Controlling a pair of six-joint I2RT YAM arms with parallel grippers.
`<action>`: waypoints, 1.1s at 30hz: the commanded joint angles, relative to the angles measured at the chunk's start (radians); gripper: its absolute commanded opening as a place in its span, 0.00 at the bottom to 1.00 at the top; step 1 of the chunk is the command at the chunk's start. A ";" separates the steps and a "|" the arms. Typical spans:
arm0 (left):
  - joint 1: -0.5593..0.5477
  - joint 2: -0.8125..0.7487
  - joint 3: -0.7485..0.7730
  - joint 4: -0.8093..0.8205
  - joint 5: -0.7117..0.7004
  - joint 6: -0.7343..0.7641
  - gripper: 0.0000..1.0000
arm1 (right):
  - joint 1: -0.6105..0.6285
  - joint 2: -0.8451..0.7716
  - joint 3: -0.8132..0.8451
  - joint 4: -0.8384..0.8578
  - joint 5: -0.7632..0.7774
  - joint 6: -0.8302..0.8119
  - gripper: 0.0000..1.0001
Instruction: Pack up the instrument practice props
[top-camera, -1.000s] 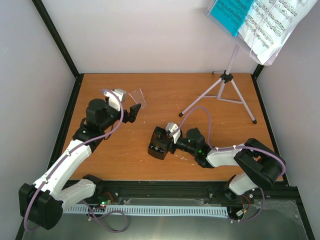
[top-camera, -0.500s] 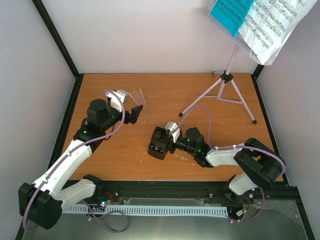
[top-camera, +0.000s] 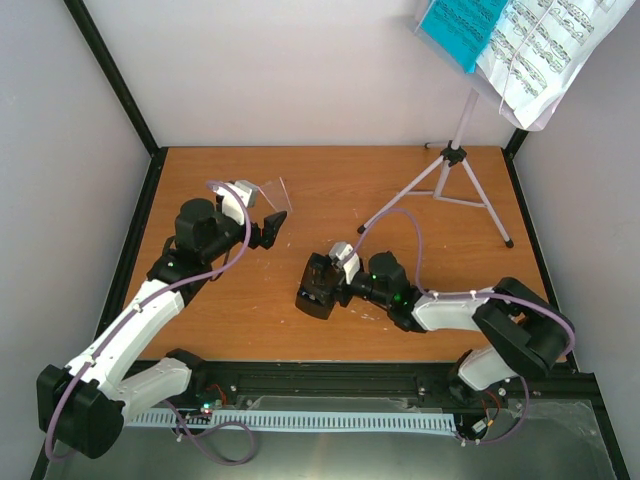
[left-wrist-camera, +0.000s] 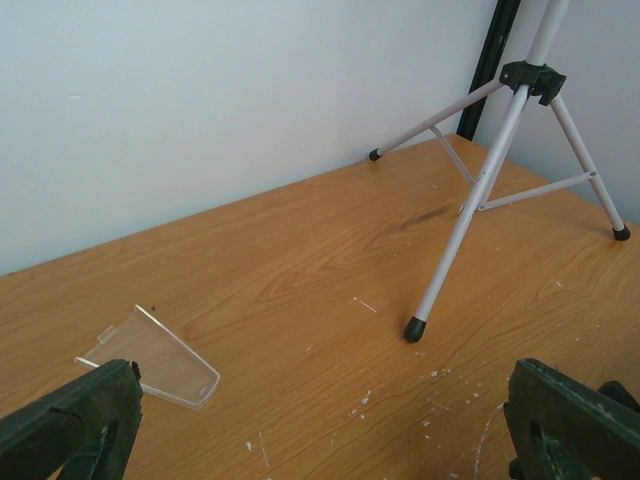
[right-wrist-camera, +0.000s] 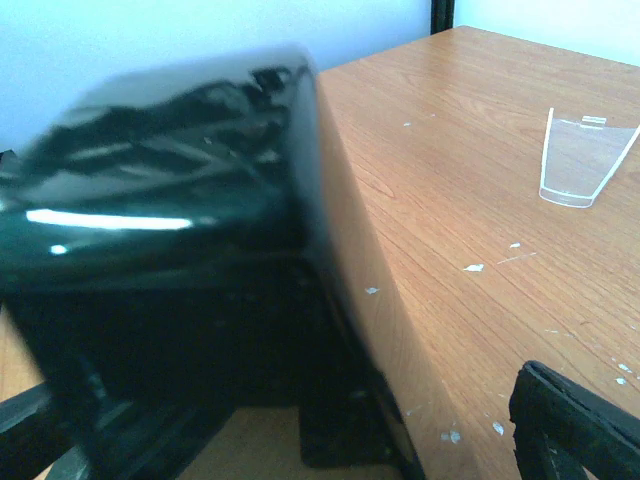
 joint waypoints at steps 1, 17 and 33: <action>-0.011 -0.002 -0.001 0.028 0.000 0.024 0.99 | -0.005 -0.096 0.029 -0.075 -0.019 -0.001 1.00; -0.011 -0.014 -0.171 0.020 0.029 -0.537 1.00 | -0.046 -0.640 -0.022 -0.626 0.379 0.237 1.00; -0.060 0.302 -0.269 0.010 0.128 -0.510 0.99 | -0.045 -0.513 -0.205 -0.476 0.288 0.635 0.90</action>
